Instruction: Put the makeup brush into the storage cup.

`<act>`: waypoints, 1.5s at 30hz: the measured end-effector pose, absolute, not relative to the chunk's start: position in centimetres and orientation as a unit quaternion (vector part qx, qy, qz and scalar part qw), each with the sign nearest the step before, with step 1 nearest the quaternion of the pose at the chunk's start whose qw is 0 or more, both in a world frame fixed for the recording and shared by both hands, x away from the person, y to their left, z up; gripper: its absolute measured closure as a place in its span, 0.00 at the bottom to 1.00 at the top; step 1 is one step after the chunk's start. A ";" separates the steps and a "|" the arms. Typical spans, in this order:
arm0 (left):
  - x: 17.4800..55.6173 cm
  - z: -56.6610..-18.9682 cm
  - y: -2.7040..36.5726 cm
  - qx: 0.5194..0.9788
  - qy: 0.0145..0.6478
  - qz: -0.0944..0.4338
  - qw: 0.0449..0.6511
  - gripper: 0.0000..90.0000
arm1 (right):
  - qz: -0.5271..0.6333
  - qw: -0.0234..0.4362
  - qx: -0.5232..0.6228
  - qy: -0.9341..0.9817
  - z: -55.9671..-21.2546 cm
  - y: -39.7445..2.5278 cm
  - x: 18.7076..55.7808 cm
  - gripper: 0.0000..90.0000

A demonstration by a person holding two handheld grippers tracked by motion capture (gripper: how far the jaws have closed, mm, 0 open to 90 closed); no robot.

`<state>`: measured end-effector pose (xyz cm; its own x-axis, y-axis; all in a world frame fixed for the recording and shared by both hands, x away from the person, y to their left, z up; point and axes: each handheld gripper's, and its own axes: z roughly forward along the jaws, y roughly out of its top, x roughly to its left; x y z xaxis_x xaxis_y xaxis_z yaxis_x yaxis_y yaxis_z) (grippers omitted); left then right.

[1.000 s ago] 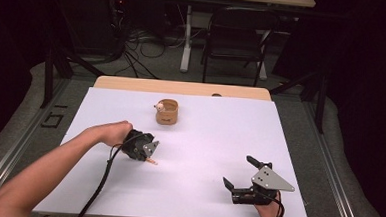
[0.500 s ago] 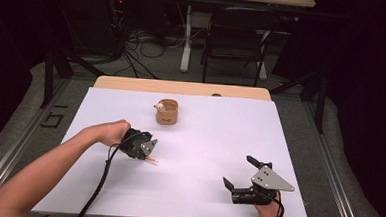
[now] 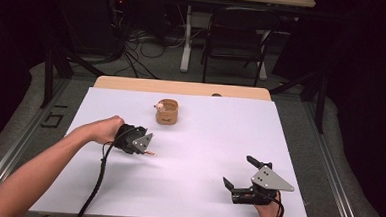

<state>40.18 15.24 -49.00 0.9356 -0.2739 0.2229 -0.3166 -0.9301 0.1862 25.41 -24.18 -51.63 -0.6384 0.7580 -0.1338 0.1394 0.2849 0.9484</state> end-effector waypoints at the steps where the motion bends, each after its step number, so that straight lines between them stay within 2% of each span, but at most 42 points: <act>1: 40.1 -48.7 15.4 0.976 -0.149 0.102 0.118 0.93 | 0.516 0.300 0.302 0.744 -51.6 -24.2 25.4 0.00; 20: 39.8 -45.2 17.7 0.959 -0.092 0.133 0.234 0.93 | 0.516 0.301 0.303 0.743 -51.6 -24.1 25.4 0.00; 28: 39.8 -44.4 19.0 0.938 -0.047 0.141 0.314 0.93 | 0.516 0.299 0.302 0.744 -51.7 -24.1 25.5 0.00; 45: 40.1 -44.7 19.8 0.907 0.037 0.164 0.386 0.93 | 0.512 0.301 0.306 0.744 -51.8 -24.0 25.6 0.00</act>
